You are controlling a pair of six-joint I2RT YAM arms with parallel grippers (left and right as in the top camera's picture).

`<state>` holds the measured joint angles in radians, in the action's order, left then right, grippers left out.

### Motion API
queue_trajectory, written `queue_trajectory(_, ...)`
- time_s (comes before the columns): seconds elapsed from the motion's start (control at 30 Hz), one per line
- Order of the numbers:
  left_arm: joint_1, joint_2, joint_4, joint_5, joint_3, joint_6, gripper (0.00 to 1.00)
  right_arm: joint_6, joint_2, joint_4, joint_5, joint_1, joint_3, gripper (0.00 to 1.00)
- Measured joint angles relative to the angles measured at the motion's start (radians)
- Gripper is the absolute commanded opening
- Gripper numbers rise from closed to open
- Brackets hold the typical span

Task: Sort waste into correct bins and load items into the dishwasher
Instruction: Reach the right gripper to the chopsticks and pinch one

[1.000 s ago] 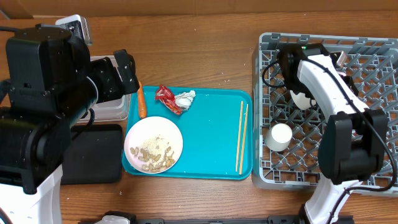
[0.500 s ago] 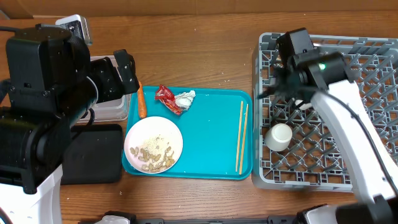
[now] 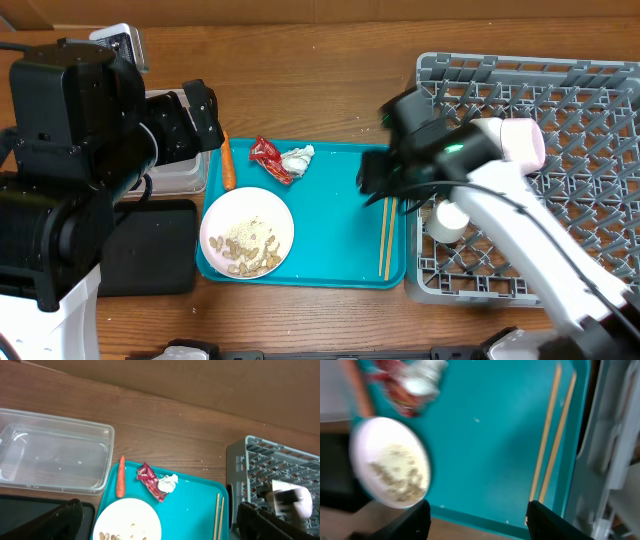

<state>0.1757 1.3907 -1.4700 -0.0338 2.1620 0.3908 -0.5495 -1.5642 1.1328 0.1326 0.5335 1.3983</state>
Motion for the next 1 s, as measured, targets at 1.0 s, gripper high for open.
queue_trajectory(1.0,0.000,0.000,0.000,0.000,0.000,0.000,1.00,-0.206,-0.276,-0.230,-0.174,0.054,-0.220,0.51)
